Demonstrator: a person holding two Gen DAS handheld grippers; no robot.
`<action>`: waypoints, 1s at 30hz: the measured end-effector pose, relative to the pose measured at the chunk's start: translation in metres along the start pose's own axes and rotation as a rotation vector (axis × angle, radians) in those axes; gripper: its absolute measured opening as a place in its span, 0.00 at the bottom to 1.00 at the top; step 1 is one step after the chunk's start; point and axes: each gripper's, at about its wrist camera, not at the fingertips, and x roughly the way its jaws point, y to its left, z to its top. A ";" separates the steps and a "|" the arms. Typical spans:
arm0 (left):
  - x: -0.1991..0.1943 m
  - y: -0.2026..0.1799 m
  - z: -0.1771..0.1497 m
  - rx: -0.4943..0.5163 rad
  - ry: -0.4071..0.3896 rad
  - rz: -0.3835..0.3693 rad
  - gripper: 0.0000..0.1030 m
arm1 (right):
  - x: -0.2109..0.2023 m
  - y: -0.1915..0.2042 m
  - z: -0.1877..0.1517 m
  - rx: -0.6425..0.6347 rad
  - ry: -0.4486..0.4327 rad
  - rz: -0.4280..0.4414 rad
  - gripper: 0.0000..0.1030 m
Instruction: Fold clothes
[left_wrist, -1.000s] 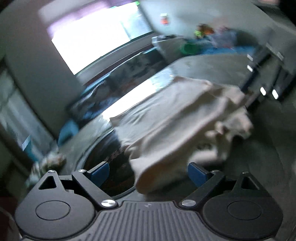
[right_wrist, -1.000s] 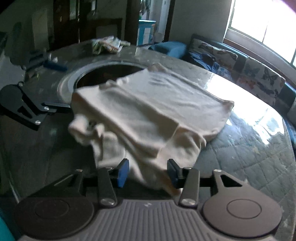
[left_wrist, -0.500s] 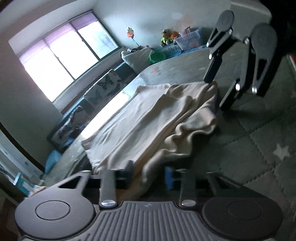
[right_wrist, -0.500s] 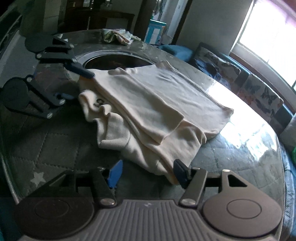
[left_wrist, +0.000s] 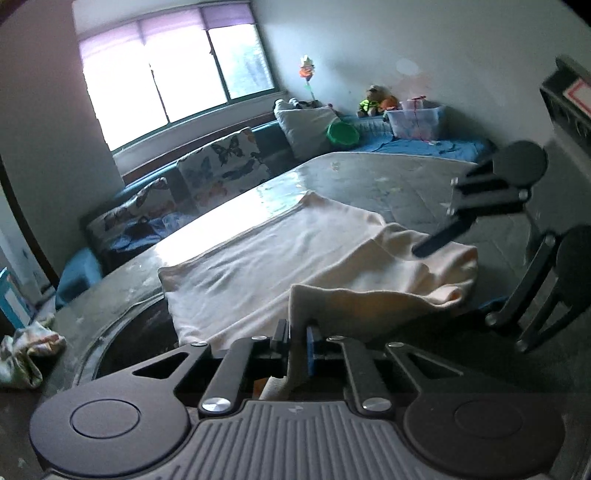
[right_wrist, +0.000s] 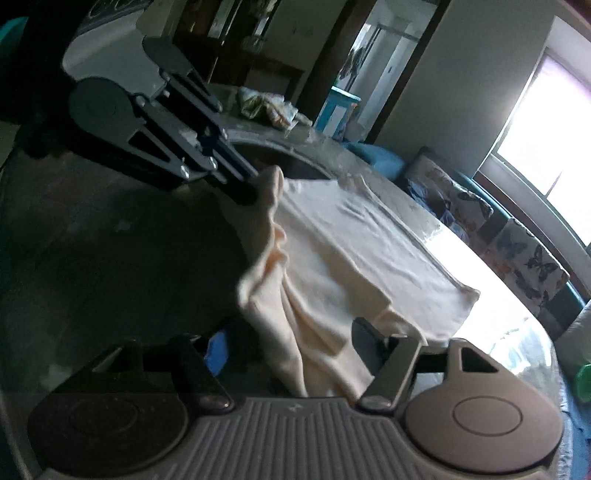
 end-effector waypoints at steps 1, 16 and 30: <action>-0.001 0.000 -0.001 0.002 0.000 -0.006 0.10 | 0.004 -0.001 0.002 0.013 -0.002 0.008 0.49; -0.011 -0.022 -0.032 0.218 0.003 0.056 0.62 | 0.019 -0.055 0.018 0.311 0.048 0.187 0.10; 0.006 -0.016 -0.037 0.253 0.028 0.043 0.21 | 0.011 -0.062 0.022 0.336 0.045 0.183 0.10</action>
